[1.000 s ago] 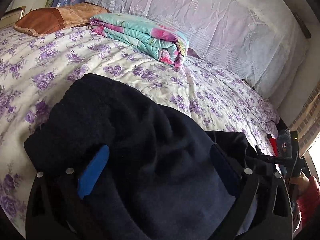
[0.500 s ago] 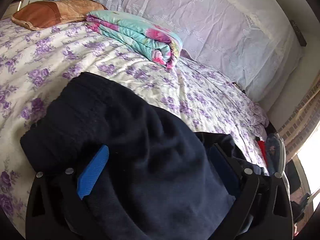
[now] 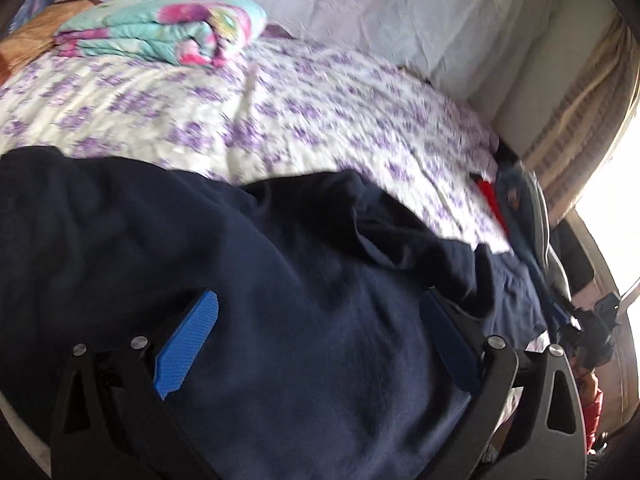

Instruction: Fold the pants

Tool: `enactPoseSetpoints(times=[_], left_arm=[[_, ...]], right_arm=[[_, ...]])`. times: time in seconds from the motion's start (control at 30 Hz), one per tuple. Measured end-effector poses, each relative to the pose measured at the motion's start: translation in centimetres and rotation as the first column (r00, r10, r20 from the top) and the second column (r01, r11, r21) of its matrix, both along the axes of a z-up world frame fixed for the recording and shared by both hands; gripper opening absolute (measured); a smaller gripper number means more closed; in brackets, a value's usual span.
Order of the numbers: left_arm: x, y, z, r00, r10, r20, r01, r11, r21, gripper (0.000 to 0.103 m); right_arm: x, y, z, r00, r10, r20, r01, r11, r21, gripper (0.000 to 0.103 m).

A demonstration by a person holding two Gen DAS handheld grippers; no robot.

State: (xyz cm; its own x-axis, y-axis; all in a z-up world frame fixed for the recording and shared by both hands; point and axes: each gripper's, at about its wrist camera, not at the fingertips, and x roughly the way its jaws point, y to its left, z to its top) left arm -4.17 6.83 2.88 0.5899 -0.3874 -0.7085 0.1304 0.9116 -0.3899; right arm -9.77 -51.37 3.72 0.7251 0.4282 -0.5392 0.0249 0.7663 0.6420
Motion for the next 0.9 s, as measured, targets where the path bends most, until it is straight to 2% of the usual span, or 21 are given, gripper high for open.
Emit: enactPoseSetpoints(times=[0.1, 0.27, 0.33, 0.43, 0.5, 0.57, 0.6, 0.77, 0.8, 0.83, 0.87, 0.9], left_arm=[[1.0, -1.5, -1.0, 0.999, -0.028, -0.029, 0.028, 1.0, -0.01, 0.098], [1.5, -3.0, -1.1, 0.998, -0.04, -0.039, 0.04, 0.999, -0.01, 0.098], [1.6, -3.0, -1.0, 0.998, -0.041, -0.042, 0.041, 0.999, -0.017, 0.098], [1.9, -2.7, -1.1, 0.998, -0.03, -0.051, 0.028, 0.999, -0.024, 0.098], [2.0, -2.5, -1.2, 0.998, -0.021, -0.052, 0.019, 0.999, -0.037, 0.098], [2.0, -2.5, -1.3, 0.999, -0.021, -0.047, 0.019, 0.999, -0.037, 0.098], [2.1, -2.5, -1.4, 0.999, -0.018, -0.045, 0.017, 0.999, -0.029, 0.098], [2.3, -3.2, -1.5, 0.999, -0.013, -0.037, 0.013, 1.0, 0.009, 0.098], [2.4, -3.2, -1.5, 0.999, -0.012, -0.038, 0.013, 1.0, 0.007, 0.098], [2.4, -3.0, -1.5, 0.999, -0.01, -0.04, 0.01, 1.0, -0.002, 0.098], [2.4, -3.0, -1.4, 0.999, -0.008, -0.043, 0.007, 1.0, -0.011, 0.098], [2.6, -2.8, -1.3, 0.999, -0.005, -0.049, 0.004, 1.0, -0.026, 0.098]], right_arm=[[-0.8, 0.3, -0.7, 0.998, 0.037, -0.044, -0.034, 0.996, 0.082, 0.05], [1.9, 0.5, -4.6, 0.986, 0.015, -0.168, 0.015, 0.984, 0.179, 0.051], [2.7, -0.1, -5.8, 0.984, -0.008, -0.179, 0.054, 0.966, 0.252, 0.051], [2.5, -0.5, -5.8, 0.983, -0.011, -0.185, 0.067, 0.951, 0.302, 0.051], [1.3, -0.4, -5.3, 0.982, -0.007, -0.19, 0.065, 0.953, 0.297, 0.054], [0.2, -0.1, -4.3, 0.983, -0.008, -0.182, 0.053, 0.969, 0.242, 0.061], [0.2, 0.0, -4.0, 0.982, -0.016, -0.189, 0.056, 0.977, 0.208, 0.061], [3.3, 0.3, -4.6, 0.969, -0.003, -0.245, 0.031, 0.993, 0.11, 0.062], [3.8, 0.3, -4.6, 0.973, -0.002, -0.232, 0.028, 0.994, 0.108, 0.058], [4.1, 0.3, -4.4, 0.978, -0.002, -0.207, 0.024, 0.995, 0.101, 0.047], [4.2, 0.4, -4.2, 0.984, -0.003, -0.18, 0.02, 0.996, 0.091, 0.03], [3.9, 0.5, -3.9, 0.989, 0.004, -0.151, 0.01, 0.995, 0.096, 0.029]])
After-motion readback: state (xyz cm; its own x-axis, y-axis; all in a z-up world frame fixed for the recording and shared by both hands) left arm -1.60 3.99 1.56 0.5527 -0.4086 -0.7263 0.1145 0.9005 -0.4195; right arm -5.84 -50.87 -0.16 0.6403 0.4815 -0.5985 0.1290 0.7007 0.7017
